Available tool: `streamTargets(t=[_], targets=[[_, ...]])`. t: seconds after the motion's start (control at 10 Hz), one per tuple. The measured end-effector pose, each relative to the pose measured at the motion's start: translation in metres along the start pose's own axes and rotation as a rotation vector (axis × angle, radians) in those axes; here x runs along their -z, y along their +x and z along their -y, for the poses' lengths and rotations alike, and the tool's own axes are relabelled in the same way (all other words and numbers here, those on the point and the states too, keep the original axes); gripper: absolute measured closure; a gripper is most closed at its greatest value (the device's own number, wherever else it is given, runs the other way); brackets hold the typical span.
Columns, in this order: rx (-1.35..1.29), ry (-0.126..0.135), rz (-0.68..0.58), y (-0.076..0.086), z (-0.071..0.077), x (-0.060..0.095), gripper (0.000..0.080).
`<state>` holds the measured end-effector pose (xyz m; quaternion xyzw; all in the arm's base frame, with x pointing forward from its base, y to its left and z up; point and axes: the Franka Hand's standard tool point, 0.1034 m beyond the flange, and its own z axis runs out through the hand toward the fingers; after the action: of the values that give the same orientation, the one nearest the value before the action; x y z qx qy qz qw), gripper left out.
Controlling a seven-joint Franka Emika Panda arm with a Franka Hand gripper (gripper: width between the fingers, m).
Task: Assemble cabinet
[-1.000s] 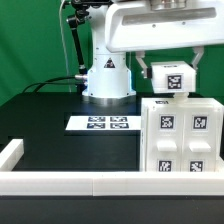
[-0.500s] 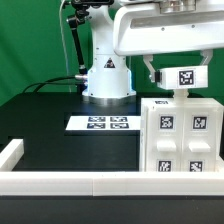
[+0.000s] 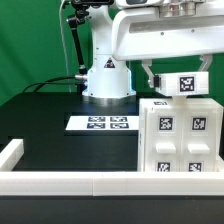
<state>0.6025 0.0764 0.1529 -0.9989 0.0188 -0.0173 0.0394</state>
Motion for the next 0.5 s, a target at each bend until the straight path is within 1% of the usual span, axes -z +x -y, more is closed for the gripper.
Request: streamTargets(t=[0.2,0.5], targets=[[0.018,0.010,-0.025,0.0010,-0.0006,-0.0030,0.0235],[0.018,0.010,-0.031,0.0015,-0.0005,-0.0026,0.0235]])
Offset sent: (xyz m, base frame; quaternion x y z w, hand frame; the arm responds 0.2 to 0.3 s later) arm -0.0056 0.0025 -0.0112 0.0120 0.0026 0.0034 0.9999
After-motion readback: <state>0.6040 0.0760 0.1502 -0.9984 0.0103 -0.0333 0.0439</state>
